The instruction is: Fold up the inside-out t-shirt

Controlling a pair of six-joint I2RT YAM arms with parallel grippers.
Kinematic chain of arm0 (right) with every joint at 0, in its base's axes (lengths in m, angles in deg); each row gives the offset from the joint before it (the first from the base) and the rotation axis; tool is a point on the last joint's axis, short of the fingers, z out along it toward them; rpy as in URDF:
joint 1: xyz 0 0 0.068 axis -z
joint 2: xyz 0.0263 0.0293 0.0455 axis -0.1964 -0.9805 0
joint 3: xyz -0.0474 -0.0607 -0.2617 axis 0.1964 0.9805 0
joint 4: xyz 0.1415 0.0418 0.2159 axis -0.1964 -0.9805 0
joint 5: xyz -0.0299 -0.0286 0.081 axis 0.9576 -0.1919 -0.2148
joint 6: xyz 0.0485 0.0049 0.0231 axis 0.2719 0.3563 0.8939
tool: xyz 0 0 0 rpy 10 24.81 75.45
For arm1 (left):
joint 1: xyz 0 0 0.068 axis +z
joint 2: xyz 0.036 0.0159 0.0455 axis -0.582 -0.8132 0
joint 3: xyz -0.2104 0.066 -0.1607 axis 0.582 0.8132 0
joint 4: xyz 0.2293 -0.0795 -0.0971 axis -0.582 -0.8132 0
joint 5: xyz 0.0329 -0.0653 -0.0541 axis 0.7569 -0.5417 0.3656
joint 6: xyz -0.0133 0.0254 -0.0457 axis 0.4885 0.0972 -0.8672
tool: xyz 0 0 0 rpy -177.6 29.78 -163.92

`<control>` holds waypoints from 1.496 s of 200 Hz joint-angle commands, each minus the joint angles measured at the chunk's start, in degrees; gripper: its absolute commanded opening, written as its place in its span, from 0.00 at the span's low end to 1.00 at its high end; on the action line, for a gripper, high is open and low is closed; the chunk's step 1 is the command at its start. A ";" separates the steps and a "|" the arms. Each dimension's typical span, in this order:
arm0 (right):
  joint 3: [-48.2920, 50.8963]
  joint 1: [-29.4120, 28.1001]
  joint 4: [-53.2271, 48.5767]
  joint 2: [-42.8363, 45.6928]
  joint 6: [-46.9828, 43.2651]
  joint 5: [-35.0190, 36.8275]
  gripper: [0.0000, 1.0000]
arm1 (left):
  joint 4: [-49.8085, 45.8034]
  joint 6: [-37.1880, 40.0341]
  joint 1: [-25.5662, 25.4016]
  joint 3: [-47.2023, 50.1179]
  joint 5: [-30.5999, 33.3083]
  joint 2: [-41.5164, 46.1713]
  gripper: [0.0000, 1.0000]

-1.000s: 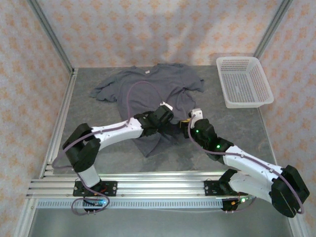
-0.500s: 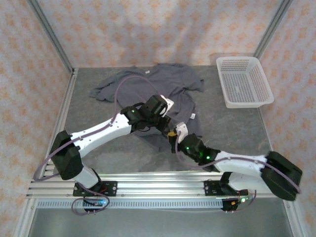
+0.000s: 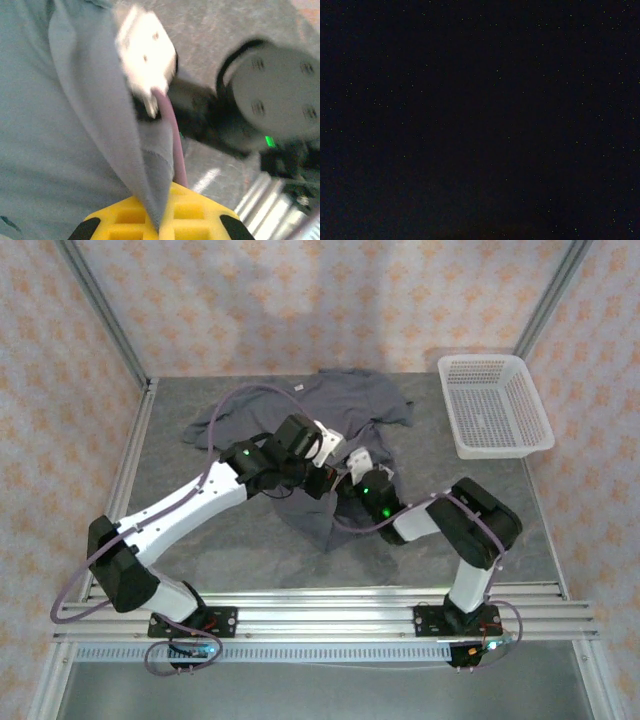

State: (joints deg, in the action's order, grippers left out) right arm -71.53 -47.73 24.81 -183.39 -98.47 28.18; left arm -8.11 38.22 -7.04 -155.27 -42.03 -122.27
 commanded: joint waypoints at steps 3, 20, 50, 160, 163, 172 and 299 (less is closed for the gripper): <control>-2.92 2.02 -0.57 2.93 2.38 -3.00 0.00 | -1.71 -0.89 0.01 -5.20 -9.63 1.83 0.00; -1.41 -1.55 1.03 2.20 2.95 -1.98 0.00 | -0.25 -3.82 0.09 -10.19 -9.93 0.77 0.00; 5.03 -11.94 7.93 2.82 1.14 5.39 0.00 | -2.06 -6.99 0.90 -19.85 -5.64 -3.07 0.00; -9.43 -3.21 -18.86 -0.69 23.36 -14.95 0.00 | 2.64 -9.19 1.59 -24.43 -19.40 -1.36 0.00; -9.88 -2.56 -19.59 -1.14 24.58 -15.01 0.00 | 2.07 -8.88 1.54 -25.21 -19.20 -1.36 0.00; -10.32 -0.98 -20.66 -2.05 27.33 -15.04 0.00 | 0.81 -8.46 1.50 -27.52 -19.09 -1.36 0.00; -32.90 0.81 -48.53 -12.68 37.71 -22.27 0.00 | 1.06 -6.24 -6.10 -45.77 -24.44 -6.97 0.00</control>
State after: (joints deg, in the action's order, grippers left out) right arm -101.87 -46.68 -13.62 -190.37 -63.65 9.38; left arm -8.96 30.53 -12.24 -196.15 -63.96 -131.43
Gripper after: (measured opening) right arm 0.042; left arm 0.043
